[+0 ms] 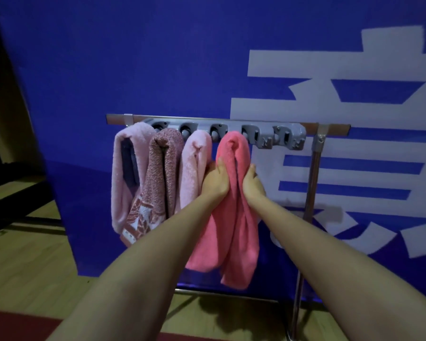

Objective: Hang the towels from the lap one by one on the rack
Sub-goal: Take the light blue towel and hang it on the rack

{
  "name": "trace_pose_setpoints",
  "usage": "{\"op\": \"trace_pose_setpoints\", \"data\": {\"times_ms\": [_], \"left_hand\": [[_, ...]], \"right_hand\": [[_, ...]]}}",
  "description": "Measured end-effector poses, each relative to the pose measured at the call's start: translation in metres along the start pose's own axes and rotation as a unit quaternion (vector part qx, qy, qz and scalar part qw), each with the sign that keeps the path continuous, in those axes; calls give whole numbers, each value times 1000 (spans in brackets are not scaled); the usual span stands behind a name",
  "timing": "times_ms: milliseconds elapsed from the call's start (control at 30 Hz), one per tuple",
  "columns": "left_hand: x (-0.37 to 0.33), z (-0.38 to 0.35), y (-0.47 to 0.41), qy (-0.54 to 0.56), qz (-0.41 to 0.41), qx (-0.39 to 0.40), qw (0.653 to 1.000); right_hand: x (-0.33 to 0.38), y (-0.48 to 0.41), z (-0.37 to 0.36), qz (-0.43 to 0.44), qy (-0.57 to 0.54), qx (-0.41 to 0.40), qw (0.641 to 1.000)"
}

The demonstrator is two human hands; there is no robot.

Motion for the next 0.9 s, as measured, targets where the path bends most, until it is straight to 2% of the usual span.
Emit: {"op": "trace_pose_setpoints", "data": {"times_ms": [200,267,400,467,567,900], "left_hand": [[121,-26,41,-37,173,110,978],[162,-30,50,-82,200,133,967],[256,-37,97,-138,289,255,912],[293,-42,112,-178,282,288,898],[334,-48,130,-174,262,302,900],[469,-54,158,-127,346,311,876]], "right_hand": [[-109,79,-24,-98,20,54,993],[-141,99,-34,-120,31,79,989],[-204,153,-57,-175,55,129,974],[-228,171,-69,-175,64,154,970],[-265,200,-94,-189,71,200,959],[-387,271,-163,-210,114,342,909]]}}
Point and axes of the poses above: each hand's wrist, its own y-axis away from the middle knuckle, its own z-axis out of the back of the hand, x = y × z, the point moved 9 cm from there along -y, towards the middle knuckle, and after that the axes turned 12 degrees about z, right-handed, at the moved point
